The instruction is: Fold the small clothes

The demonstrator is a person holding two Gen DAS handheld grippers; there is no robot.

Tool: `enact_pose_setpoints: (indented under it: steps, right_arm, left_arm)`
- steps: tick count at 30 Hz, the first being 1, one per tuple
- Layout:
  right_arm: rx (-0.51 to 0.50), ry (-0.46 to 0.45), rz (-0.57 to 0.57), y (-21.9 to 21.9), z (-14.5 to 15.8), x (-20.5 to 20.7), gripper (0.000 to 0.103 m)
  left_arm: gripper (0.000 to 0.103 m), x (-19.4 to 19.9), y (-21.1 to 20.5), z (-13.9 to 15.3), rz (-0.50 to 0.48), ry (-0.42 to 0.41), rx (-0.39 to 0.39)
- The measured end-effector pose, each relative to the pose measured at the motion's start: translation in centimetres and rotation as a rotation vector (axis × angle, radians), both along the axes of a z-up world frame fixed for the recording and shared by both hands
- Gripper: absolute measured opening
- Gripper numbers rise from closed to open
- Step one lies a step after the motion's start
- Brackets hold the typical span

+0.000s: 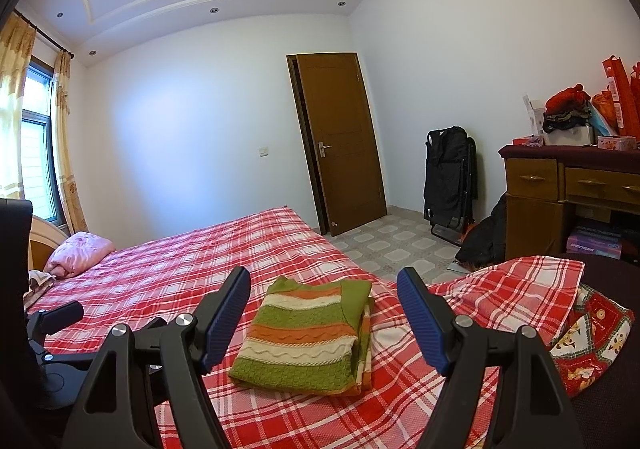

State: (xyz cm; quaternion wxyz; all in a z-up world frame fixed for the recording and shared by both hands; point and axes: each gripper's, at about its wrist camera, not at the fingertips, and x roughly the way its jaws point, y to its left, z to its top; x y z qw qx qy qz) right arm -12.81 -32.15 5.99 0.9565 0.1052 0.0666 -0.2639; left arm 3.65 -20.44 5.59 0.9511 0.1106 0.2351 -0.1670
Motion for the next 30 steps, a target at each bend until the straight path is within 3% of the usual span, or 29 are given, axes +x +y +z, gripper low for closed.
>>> enact_pose_setpoints:
  steps: [16,30]
  right_arm:
    - [0.006,0.003,-0.002,-0.05,-0.09,-0.08,0.077]
    - [0.014,0.003,0.003,-0.19,-0.20,0.13,0.077]
  left_arm:
    - [0.103,-0.10,-0.20,0.00,0.028,-0.067,0.046]
    - [0.103,-0.17,-0.32,0.00,-0.009,-0.057,0.032]
